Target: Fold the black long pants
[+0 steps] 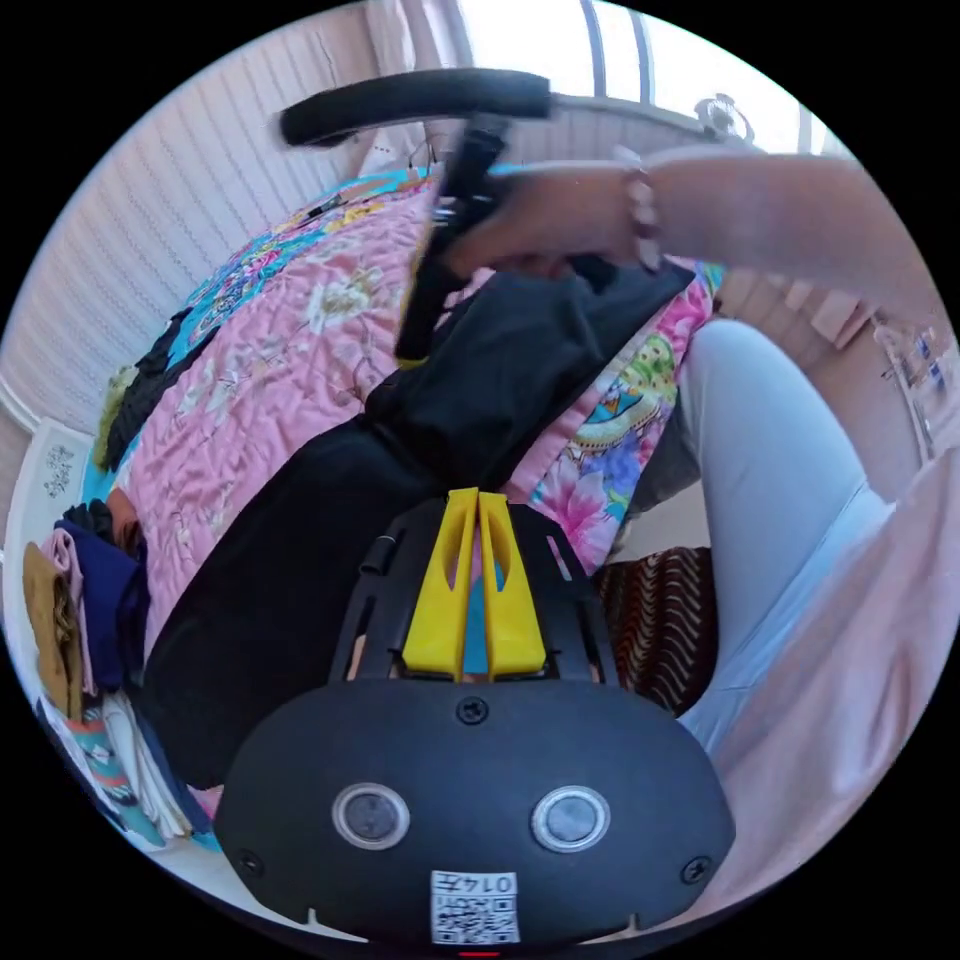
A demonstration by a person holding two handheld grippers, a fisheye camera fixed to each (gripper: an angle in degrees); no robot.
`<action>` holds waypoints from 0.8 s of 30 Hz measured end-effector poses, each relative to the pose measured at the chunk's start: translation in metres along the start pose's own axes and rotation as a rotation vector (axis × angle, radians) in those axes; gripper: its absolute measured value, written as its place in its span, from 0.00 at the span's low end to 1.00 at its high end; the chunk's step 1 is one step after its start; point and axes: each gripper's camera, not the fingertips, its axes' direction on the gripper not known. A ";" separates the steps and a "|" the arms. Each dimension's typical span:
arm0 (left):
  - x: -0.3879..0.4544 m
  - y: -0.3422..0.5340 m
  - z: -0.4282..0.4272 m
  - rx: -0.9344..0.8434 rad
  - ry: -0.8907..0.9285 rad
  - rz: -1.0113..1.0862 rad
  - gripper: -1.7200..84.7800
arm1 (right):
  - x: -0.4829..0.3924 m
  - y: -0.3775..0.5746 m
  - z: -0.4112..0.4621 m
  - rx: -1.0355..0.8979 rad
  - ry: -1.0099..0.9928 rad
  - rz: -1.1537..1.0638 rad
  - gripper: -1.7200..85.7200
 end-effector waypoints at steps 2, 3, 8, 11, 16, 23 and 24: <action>-0.001 -0.013 0.001 0.044 0.099 -0.030 0.01 | 0.033 0.070 -0.031 0.075 -0.003 0.136 0.01; 0.001 -0.018 0.003 0.041 0.112 -0.026 0.01 | 0.041 0.088 -0.037 0.086 -0.002 0.175 0.01; 0.023 -0.073 0.013 0.133 0.166 0.050 0.03 | 0.095 0.239 -0.086 0.146 0.070 0.483 0.02; 0.028 -0.116 0.027 0.147 0.248 0.020 0.08 | 0.126 0.318 -0.113 0.229 0.149 0.701 0.09; 0.047 -0.196 0.063 0.120 0.299 0.073 0.10 | 0.180 0.409 -0.138 0.346 0.153 0.957 0.13; 0.097 -0.334 0.122 0.074 0.264 0.209 0.10 | 0.255 0.449 -0.157 0.370 0.118 1.025 0.16; 0.101 -0.345 0.127 0.068 0.260 0.216 0.10 | 0.261 0.450 -0.158 0.370 0.107 1.026 0.17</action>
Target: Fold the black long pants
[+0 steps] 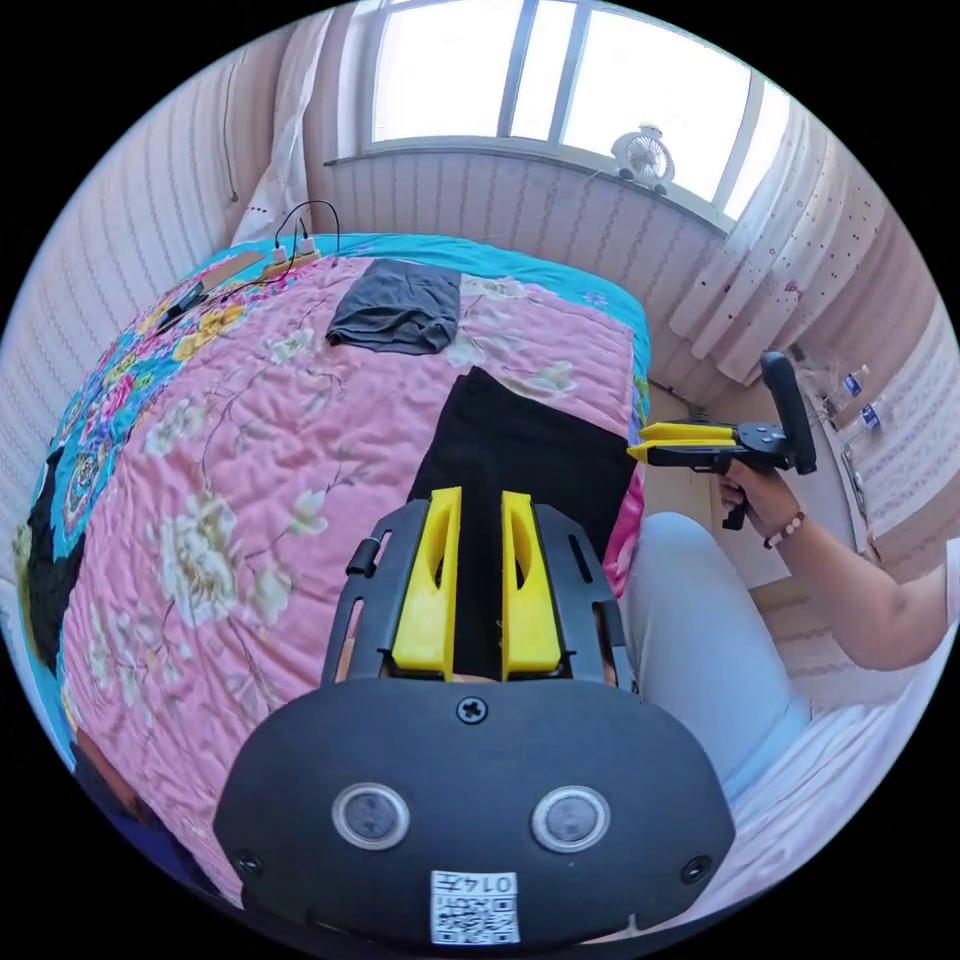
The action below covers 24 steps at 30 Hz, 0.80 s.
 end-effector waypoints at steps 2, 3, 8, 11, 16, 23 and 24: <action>0.003 -0.041 0.029 -0.027 -0.026 0.029 0.10 | 0.013 -0.013 0.000 -0.022 -0.054 -0.004 0.17; 0.004 -0.050 0.036 -0.035 -0.033 0.036 0.10 | 0.015 -0.016 0.000 -0.029 -0.069 -0.006 0.17; 0.003 -0.118 0.091 -0.042 -0.028 -0.064 0.08 | 0.030 -0.029 0.007 -0.057 -0.144 0.018 0.17; 0.005 -0.147 0.125 -0.089 -0.027 -0.046 0.11 | 0.028 -0.034 0.006 -0.074 -0.064 0.018 0.14; 0.008 -0.188 0.166 -0.137 -0.094 0.029 0.15 | 0.011 -0.035 0.002 -0.068 0.048 -0.048 0.12; 0.006 -0.211 0.199 -0.226 -0.104 0.091 0.14 | -0.028 -0.031 0.010 -0.064 0.260 -0.204 0.07; 0.007 -0.212 0.197 -0.220 -0.107 0.099 0.13 | -0.029 -0.030 0.010 -0.063 0.260 -0.211 0.07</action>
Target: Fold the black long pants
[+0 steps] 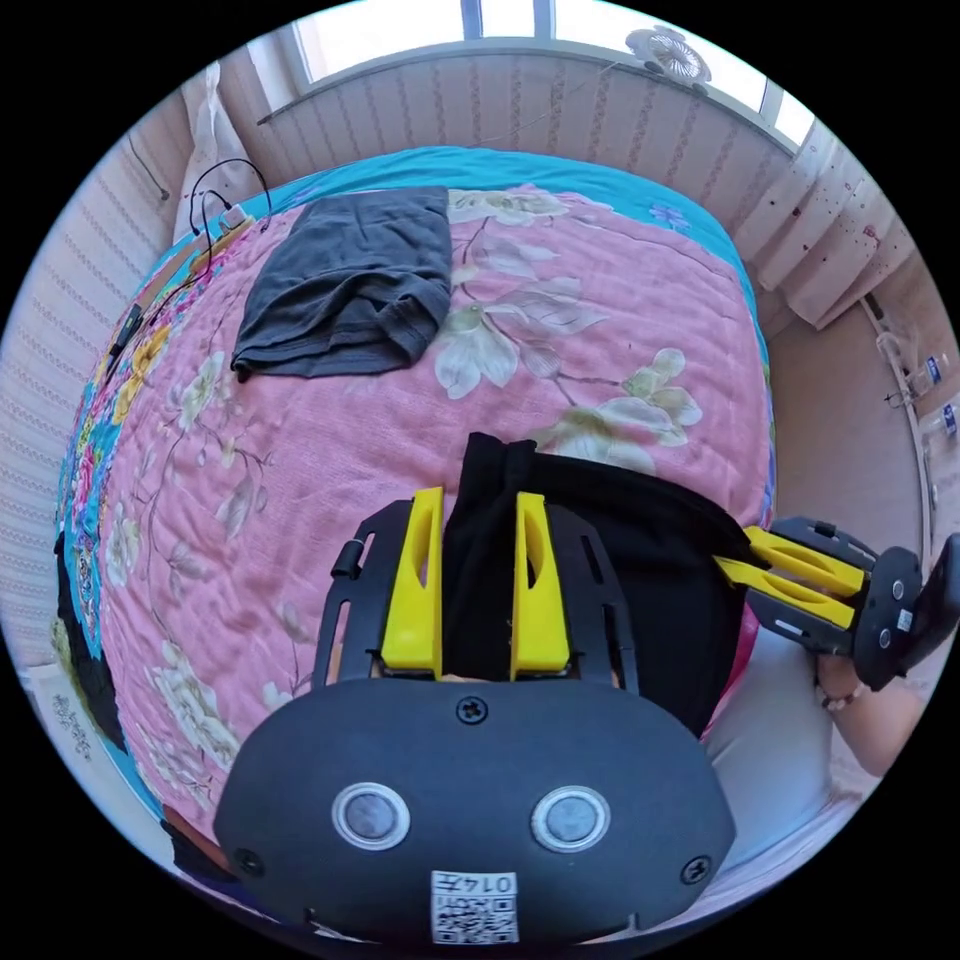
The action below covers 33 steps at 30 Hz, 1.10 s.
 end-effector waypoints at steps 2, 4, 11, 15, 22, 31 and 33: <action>0.001 -0.003 -0.011 0.010 0.037 0.039 0.07 | -0.005 0.002 0.000 0.008 0.017 -0.012 0.06; -0.003 -0.005 -0.022 0.015 0.041 0.031 0.04 | -0.011 0.004 0.000 0.011 0.038 -0.027 0.05; -0.023 0.018 -0.122 0.092 0.016 0.018 0.02 | -0.018 0.021 -0.008 0.071 0.027 -0.012 0.03; -0.052 0.057 -0.197 0.164 0.059 -0.058 0.02 | -0.027 0.031 -0.021 0.169 0.007 -0.041 0.03; -0.119 0.176 -0.352 0.313 -0.021 -0.211 0.01 | -0.087 0.049 -0.101 0.347 -0.363 -0.130 0.03; -0.214 0.368 -0.521 0.453 -0.086 -0.498 0.01 | -0.235 0.073 -0.143 0.313 -0.707 -0.450 0.03; -0.236 0.409 -0.548 0.463 -0.106 -0.555 0.01 | -0.274 0.073 -0.141 0.279 -0.758 -0.523 0.03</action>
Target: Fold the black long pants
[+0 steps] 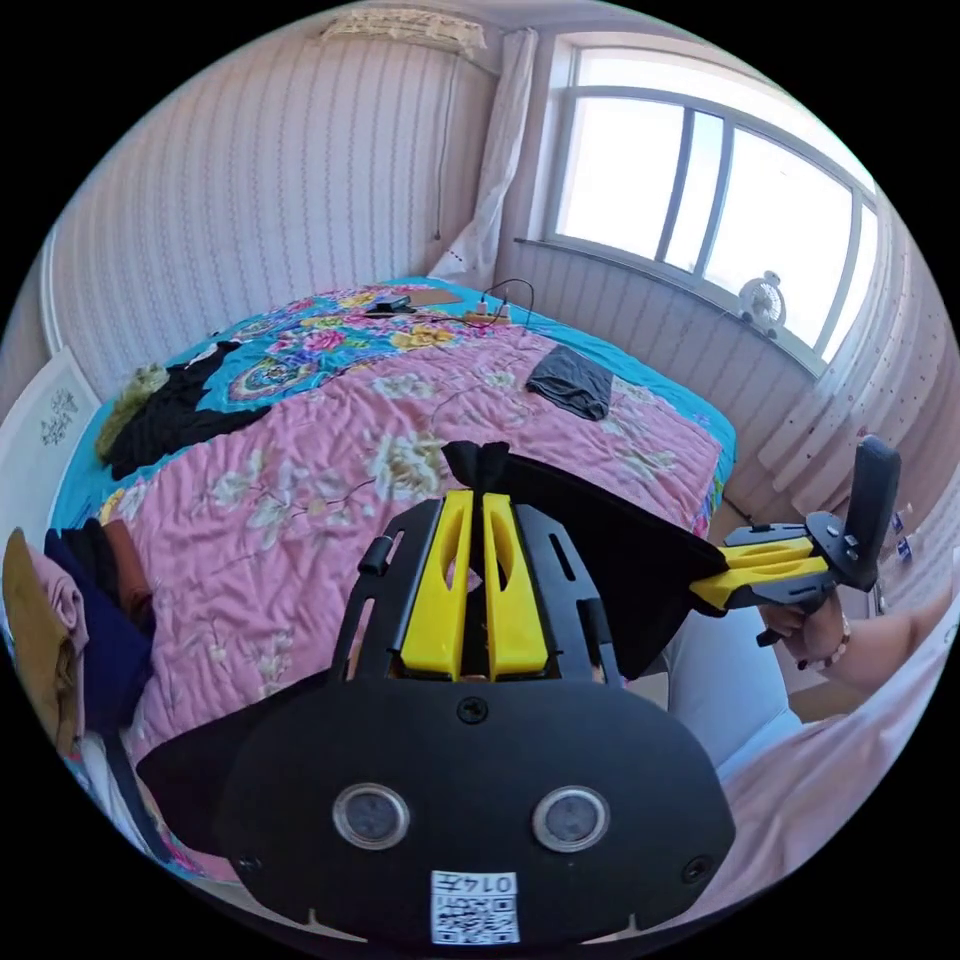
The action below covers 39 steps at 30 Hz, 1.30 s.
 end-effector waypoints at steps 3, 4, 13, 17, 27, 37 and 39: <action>-0.072 0.016 -0.060 0.031 -0.036 -0.113 0.01 | -0.043 -0.027 0.054 -0.044 -0.132 -0.094 0.04; -0.101 0.023 -0.086 0.042 -0.057 -0.149 0.01 | -0.063 -0.040 0.079 -0.063 -0.182 -0.144 0.04; -0.350 0.103 -0.303 0.110 -0.401 -0.496 0.03 | -0.251 -0.144 0.314 -0.222 -0.472 -0.383 0.06; -0.431 0.180 -0.389 0.079 -0.536 -0.752 0.05 | -0.285 -0.130 0.412 -0.411 -0.528 -0.371 0.09; -0.446 0.287 -0.466 0.007 -0.517 -0.981 0.06 | -0.172 -0.050 0.476 -0.565 -0.289 -0.184 0.10; -0.385 0.284 -0.565 0.124 -0.601 -1.036 0.11 | -0.107 -0.019 0.511 -0.536 0.075 -0.187 0.14; -0.375 0.287 -0.585 0.134 -0.621 -1.070 0.12 | -0.112 -0.029 0.532 -0.526 0.088 -0.264 0.15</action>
